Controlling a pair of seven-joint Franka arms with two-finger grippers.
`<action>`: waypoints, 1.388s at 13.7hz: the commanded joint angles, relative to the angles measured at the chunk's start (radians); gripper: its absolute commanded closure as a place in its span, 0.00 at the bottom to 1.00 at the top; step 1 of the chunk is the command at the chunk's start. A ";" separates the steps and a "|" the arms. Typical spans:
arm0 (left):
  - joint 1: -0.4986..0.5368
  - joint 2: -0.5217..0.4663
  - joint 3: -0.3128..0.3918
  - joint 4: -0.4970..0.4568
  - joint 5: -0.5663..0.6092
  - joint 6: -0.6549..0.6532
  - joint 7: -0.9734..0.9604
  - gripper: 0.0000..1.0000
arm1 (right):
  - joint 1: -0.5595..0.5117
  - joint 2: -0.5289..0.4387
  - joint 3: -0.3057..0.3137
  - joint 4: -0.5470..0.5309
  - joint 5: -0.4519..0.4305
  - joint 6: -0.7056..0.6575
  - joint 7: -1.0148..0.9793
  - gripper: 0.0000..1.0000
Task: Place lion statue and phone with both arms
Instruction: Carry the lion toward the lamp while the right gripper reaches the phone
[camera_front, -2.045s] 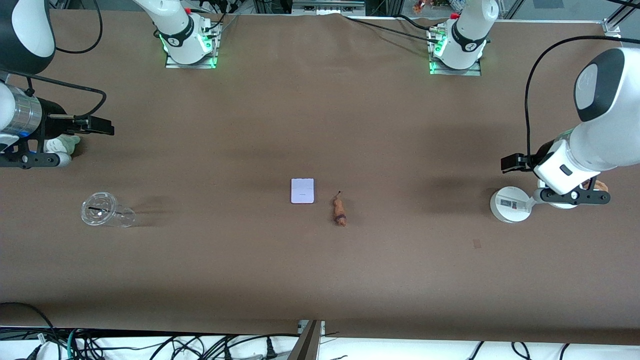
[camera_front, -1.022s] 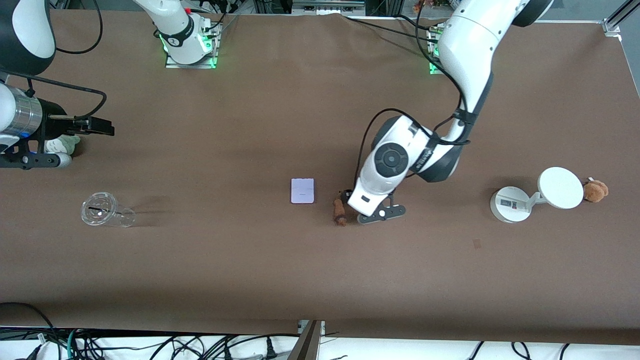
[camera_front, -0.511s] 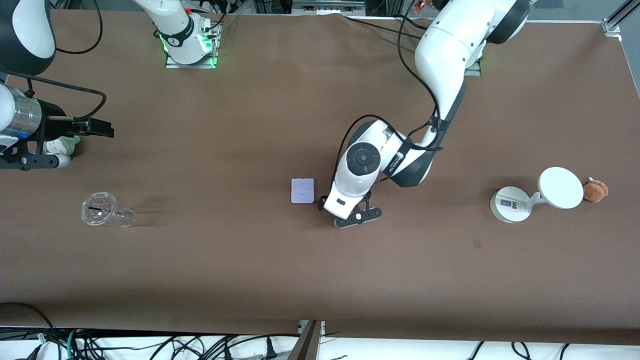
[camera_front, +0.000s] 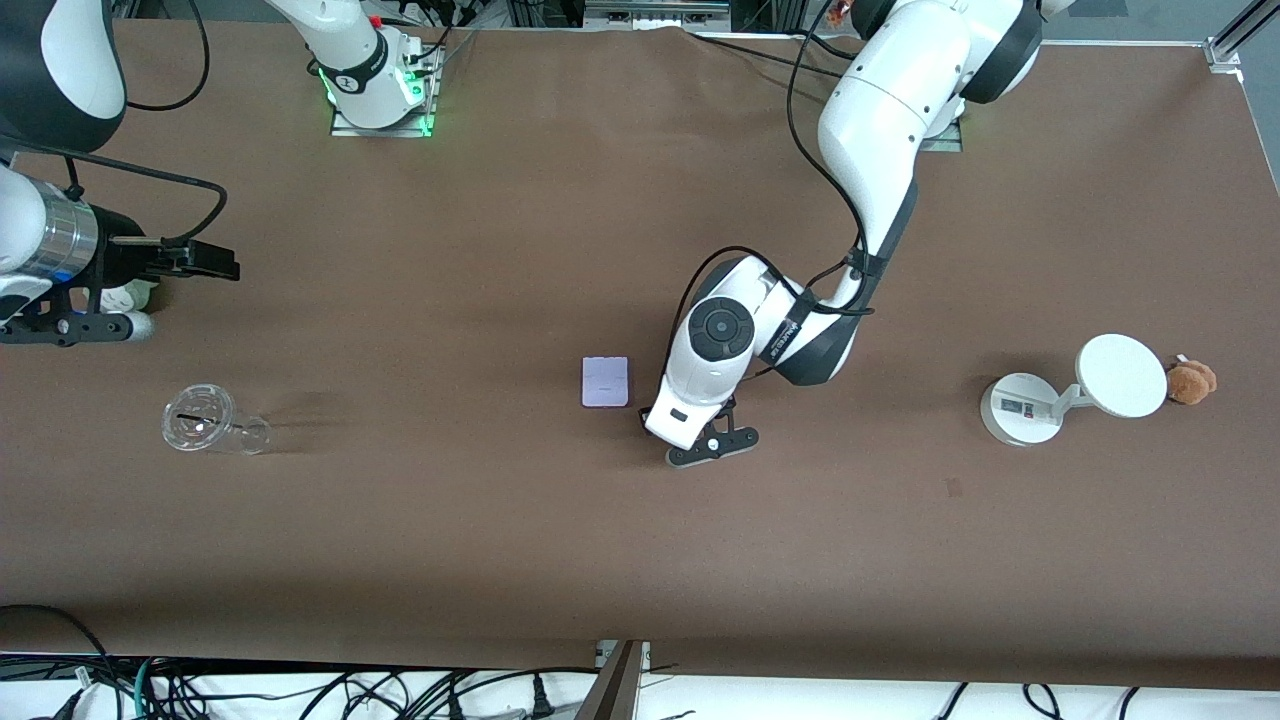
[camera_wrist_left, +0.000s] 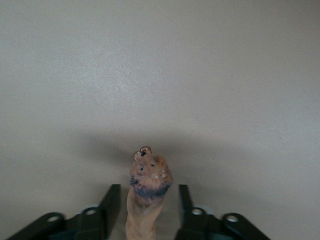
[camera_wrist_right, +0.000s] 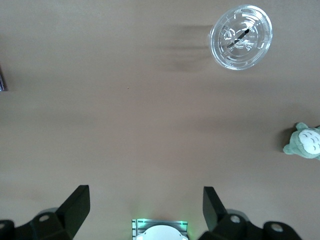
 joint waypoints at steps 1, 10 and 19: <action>-0.026 0.035 0.029 0.023 0.090 0.028 -0.006 0.93 | 0.005 0.034 0.001 0.016 0.001 0.005 0.016 0.00; 0.206 -0.086 -0.034 -0.001 0.086 -0.070 0.342 1.00 | 0.103 0.252 0.002 0.010 0.001 0.266 0.141 0.00; 0.740 -0.274 -0.284 -0.373 0.023 -0.082 0.704 1.00 | 0.423 0.442 0.001 0.015 0.065 0.640 0.588 0.00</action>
